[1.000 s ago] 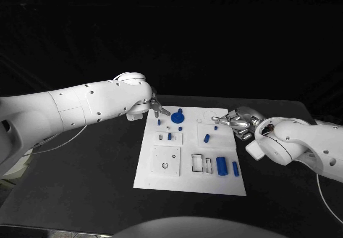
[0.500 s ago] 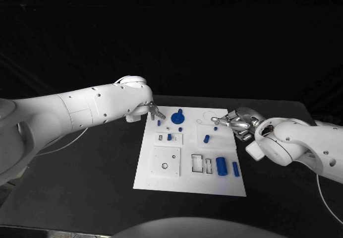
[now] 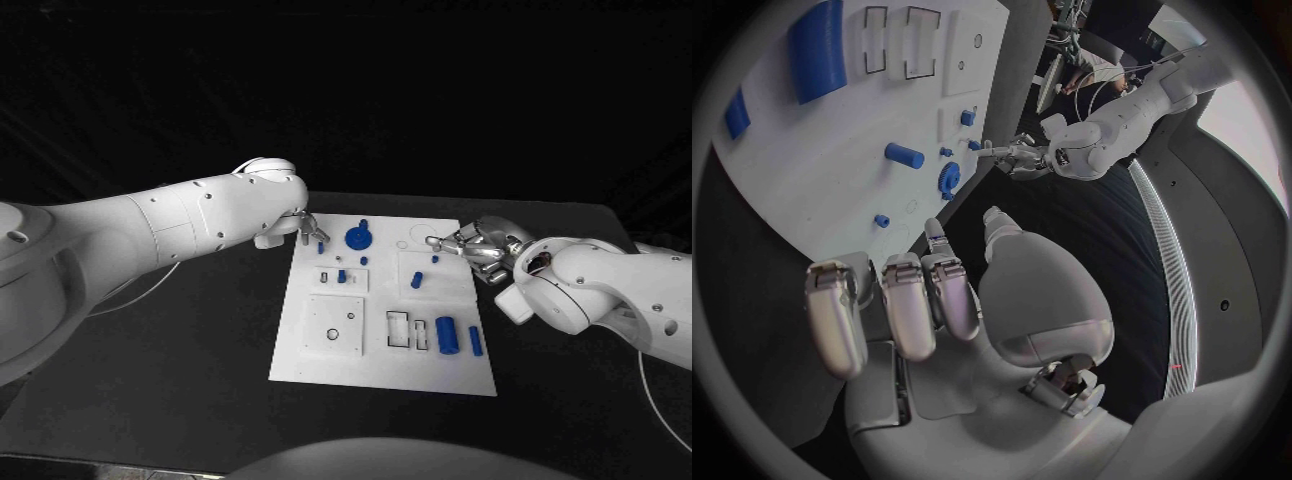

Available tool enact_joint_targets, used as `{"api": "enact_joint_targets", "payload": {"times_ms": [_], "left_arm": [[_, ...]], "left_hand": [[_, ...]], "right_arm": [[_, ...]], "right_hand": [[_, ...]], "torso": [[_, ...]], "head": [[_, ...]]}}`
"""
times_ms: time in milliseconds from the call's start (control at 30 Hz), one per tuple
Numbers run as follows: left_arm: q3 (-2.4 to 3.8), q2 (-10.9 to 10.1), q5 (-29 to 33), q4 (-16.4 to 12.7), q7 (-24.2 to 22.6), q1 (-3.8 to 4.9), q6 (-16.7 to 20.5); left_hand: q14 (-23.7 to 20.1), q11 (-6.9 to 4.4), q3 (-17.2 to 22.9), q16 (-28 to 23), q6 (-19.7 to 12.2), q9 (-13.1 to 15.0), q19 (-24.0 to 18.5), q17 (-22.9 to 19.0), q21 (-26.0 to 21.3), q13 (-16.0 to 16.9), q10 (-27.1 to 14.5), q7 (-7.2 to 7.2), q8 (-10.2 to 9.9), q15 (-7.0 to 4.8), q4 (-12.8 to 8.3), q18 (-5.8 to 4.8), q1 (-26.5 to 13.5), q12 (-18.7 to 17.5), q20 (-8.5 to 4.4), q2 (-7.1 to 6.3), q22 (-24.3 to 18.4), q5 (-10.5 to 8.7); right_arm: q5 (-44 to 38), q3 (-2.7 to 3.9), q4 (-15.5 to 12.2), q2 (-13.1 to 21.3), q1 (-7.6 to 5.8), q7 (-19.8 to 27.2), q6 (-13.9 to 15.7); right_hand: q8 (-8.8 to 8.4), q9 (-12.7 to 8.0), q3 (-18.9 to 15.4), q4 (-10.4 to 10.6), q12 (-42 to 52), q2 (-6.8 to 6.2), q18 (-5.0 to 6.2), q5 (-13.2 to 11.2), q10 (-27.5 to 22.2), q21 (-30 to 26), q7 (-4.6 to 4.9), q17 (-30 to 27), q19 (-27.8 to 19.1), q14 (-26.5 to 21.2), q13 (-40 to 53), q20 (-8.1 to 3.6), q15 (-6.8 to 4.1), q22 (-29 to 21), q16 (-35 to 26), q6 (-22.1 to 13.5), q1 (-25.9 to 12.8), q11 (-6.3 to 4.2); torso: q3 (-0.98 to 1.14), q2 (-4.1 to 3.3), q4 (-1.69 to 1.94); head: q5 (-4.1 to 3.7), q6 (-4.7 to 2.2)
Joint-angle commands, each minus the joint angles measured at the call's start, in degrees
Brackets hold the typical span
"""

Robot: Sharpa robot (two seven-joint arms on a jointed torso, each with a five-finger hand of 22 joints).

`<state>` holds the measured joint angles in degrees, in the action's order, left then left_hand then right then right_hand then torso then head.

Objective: Assemble the parts on the task board

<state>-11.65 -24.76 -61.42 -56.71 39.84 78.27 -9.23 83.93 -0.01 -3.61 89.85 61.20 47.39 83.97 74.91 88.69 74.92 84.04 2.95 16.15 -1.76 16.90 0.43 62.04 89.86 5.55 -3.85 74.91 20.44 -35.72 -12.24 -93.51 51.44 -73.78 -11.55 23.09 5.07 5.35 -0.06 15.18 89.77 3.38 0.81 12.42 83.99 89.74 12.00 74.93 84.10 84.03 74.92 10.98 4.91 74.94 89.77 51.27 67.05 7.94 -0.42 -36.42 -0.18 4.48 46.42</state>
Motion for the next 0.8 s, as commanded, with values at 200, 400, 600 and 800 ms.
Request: {"api": "enact_joint_targets", "payload": {"times_ms": [200, 400, 600, 800], "left_arm": [[0.03, 1.3, 0.1, 1.3, -2.2, -0.25, 0.1], [0.03, 2.0, 0.2, 2.7, -2.5, -0.59, -0.4], [0.03, 2.4, 0.3, 3.7, -3.1, -0.89, -0.6], [0.03, 2.8, 0.4, 4.2, -3.3, -1.05, -1.1]], "left_hand": [[6.1, -0.35, -0.3, 0.1, -0.3, 0.1, 4.1, 15.1, -0.1, 15.1, 6.0, -0.22, -0.5, -0.41, 0.0, 0.06, -0.2, 0.1, -0.33, 0.37, 14.4, -1.57], [6.1, -0.30, -0.3, 0.1, -0.4, 0.1, 3.8, 15.1, -0.3, 15.1, 6.0, -0.16, -0.6, -0.35, 0.0, 0.14, -0.2, 0.1, -0.34, 0.65, 14.3, -2.13], [6.1, -0.25, -0.1, 0.1, -0.6, 0.0, 3.7, 15.1, -0.4, 15.1, 6.0, -0.13, -0.8, -0.30, -0.1, 0.17, 0.3, 0.1, -0.35, 1.22, 14.3, -2.41], [6.1, -0.25, 0.1, 0.1, -0.7, 0.0, 3.7, 15.1, -0.4, 15.1, 6.0, -0.15, -0.9, -0.28, -0.2, 0.17, 1.2, 0.1, -0.35, 1.53, 14.3, -2.49]], "right_arm": [[-0.2, -0.01, -0.1, -0.2, 0.03, 0.0, -0.8], [-0.2, -0.01, -0.1, -0.3, 0.03, 0.0, -0.8], [-0.2, 0.00, -0.1, -0.2, 0.03, -0.1, -0.8], [-0.2, 0.00, -0.1, -0.4, 0.03, -0.1, -0.8]], "right_hand": [[0.22, 0.1, -0.3, 0.2, 0.2, 0.57, -0.81, 0.4, 6.0, 0.3, 0.22, 15.1, 5.9, 6.0, 15.1, 0.45, 0.37, 15.1, 0.2, -0.5, 0.1, 0.44], [0.22, 0.1, -0.3, 0.2, 0.2, 0.57, -0.81, 0.4, 6.0, 0.3, 0.22, 15.1, 5.9, 6.0, 15.1, 0.45, 0.37, 15.1, 0.2, -0.5, 0.1, 0.44], [0.22, 0.1, -0.3, 0.2, 0.2, 0.57, -0.81, 0.4, 6.0, 0.3, 0.22, 15.1, 5.9, 6.0, 15.1, 0.45, 0.37, 15.1, 0.2, -0.5, 0.1, 0.44], [0.22, 0.1, -0.3, 0.2, 0.2, 0.57, -0.81, 0.4, 6.0, 0.3, 0.22, 15.1, 5.9, 6.0, 15.1, 0.45, 0.37, 15.1, 0.2, -0.5, 0.1, 0.44]], "torso": [[0.02, 0.00, -0.08], [0.03, 0.00, -0.07], [0.01, 0.00, -0.03], [0.02, 0.01, -0.07]], "head": [[0.27, -0.07], [0.16, -0.15], [0.22, -0.03], [0.14, 0.06]]}}
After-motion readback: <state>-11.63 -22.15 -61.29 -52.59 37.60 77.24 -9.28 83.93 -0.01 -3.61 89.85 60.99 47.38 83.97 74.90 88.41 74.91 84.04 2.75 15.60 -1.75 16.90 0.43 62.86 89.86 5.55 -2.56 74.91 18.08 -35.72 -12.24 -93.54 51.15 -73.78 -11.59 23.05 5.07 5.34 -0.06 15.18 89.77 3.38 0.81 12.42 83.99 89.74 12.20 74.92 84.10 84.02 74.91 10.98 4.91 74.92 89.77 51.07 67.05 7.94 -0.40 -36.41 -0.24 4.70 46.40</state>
